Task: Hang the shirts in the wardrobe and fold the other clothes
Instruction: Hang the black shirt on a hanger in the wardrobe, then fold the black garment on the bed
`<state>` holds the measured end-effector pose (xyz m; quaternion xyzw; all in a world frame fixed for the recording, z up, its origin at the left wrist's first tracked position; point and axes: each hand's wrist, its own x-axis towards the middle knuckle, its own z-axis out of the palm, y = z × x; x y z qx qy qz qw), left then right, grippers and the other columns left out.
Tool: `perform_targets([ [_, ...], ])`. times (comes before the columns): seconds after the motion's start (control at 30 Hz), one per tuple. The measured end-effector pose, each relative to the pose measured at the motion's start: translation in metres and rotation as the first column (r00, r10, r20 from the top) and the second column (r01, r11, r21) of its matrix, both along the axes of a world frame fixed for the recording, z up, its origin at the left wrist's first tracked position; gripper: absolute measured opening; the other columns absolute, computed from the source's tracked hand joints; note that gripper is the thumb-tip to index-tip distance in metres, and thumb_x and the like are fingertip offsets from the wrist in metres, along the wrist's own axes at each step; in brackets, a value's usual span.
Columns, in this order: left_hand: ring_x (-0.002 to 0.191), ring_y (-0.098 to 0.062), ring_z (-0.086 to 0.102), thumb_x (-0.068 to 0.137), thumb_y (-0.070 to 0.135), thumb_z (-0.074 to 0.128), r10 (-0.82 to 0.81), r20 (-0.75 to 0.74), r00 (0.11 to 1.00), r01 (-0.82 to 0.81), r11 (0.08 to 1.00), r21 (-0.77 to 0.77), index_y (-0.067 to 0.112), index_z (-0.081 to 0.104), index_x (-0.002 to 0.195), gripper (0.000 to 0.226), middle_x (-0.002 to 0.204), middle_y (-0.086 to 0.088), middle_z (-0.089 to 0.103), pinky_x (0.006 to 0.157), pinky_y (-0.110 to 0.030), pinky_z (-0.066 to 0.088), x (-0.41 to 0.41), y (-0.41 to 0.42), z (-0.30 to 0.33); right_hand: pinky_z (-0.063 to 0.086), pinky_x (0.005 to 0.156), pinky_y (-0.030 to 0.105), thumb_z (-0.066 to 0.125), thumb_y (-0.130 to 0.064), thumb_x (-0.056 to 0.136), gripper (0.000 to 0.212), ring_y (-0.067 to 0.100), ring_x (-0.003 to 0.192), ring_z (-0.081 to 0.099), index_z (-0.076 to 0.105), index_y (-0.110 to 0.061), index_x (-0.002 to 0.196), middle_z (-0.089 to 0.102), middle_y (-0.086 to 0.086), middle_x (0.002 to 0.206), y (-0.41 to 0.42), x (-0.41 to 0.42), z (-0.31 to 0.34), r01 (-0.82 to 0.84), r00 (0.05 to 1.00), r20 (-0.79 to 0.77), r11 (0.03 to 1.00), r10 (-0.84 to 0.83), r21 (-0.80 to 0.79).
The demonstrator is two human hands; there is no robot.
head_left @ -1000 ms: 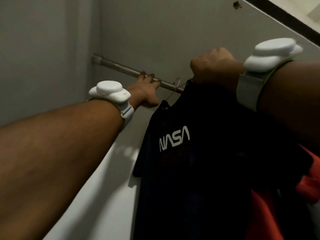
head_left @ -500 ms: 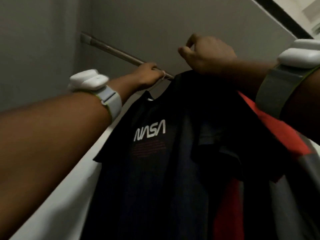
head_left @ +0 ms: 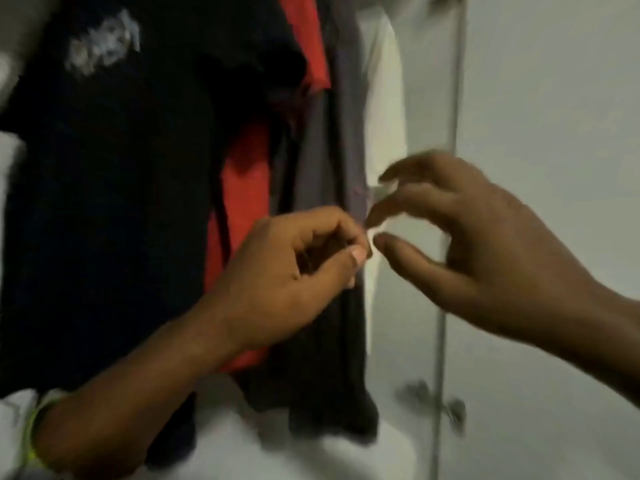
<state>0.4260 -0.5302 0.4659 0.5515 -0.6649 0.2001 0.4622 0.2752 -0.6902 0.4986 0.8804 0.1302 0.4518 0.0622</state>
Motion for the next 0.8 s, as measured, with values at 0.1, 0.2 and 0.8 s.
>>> perform_targets([
  [0.1,0.076,-0.019,0.070,0.095,0.020,0.065,0.029,-0.226,0.974,0.047,0.944,0.327,0.023,0.073,0.093,0.009,0.084,0.004,0.074,0.070,-0.033,0.056,-0.044,-0.031,-0.136,0.055,0.086,0.035,0.062,-0.040,0.099,0.014,0.006,0.103,0.067,0.071,-0.035,0.107,0.067,-0.017,0.111,-0.033,-0.071,-0.145,0.091,0.916,-0.397,0.930,0.063,0.356],
  [0.2,0.087,-0.013,0.071,0.094,0.029,0.065,0.084,-0.427,0.900,0.251,0.702,0.666,0.027,0.075,0.096,0.010,0.093,0.008,0.076,0.081,-0.030,0.056,-0.130,-0.059,-0.308,0.057,0.080,0.036,0.055,-0.044,0.096,0.018,0.004,0.089,0.070,0.071,-0.036,0.101,0.073,-0.021,0.097,-0.046,-0.187,-0.324,0.457,0.722,-0.680,0.652,0.126,0.605],
  [0.8,0.086,-0.002,0.071,0.098,0.012,0.065,-0.251,-0.499,0.829,0.423,-0.302,0.854,0.035,0.075,0.104,0.026,0.094,0.014,0.077,0.084,-0.022,0.055,-0.452,-0.162,-0.557,0.053,0.063,0.025,0.057,-0.006,0.095,0.016,0.007,0.056,0.063,0.069,-0.016,0.091,0.069,-0.003,0.076,0.078,-0.554,-0.632,0.282,0.661,-0.710,-0.797,-0.242,0.534],
])
